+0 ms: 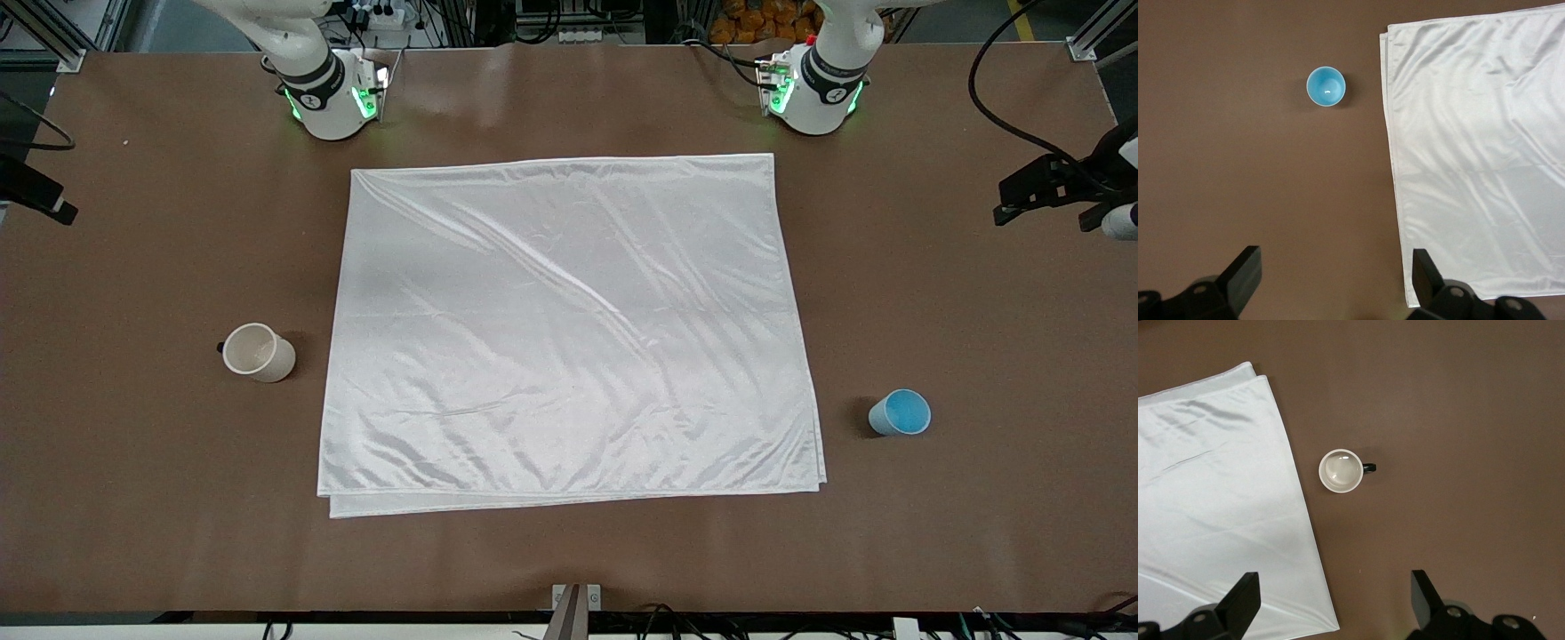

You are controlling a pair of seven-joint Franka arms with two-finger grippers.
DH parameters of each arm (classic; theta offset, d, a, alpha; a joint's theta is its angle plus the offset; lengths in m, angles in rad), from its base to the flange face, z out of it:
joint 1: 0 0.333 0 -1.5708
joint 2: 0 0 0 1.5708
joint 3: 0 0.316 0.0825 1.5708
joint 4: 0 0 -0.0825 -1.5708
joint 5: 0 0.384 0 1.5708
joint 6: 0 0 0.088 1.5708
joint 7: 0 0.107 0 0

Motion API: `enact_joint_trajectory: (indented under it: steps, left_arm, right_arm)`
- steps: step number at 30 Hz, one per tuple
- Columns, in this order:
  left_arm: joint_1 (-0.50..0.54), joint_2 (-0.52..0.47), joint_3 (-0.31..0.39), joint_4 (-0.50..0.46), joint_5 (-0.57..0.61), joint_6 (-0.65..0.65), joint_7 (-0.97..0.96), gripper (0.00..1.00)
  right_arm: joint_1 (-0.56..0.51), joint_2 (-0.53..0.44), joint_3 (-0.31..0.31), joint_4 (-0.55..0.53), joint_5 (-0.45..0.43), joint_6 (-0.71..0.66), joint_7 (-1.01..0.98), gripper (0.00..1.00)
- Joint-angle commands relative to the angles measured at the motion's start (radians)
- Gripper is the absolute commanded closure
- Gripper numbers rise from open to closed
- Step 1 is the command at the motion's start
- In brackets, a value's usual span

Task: Place blue cup into white mug on cloth

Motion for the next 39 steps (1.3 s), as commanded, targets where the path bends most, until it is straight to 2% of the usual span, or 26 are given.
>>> enact_joint_trajectory:
  steps: [1,16,39]
  left_arm:
    - [0.005,-0.015,-0.004,-0.006,-0.009,-0.005,-0.019,0.00]
    - [0.006,0.007,0.001,0.002,-0.008,-0.004,-0.020,0.00]
    - [0.003,0.208,0.007,0.016,-0.006,0.139,-0.019,0.00]
  right_arm:
    - [-0.009,0.000,0.002,0.012,0.002,-0.013,-0.014,0.00]
    - [-0.026,0.001,0.002,0.009,0.002,-0.014,-0.015,0.00]
    - [-0.046,0.007,0.001,-0.024,0.002,0.005,-0.017,0.00]
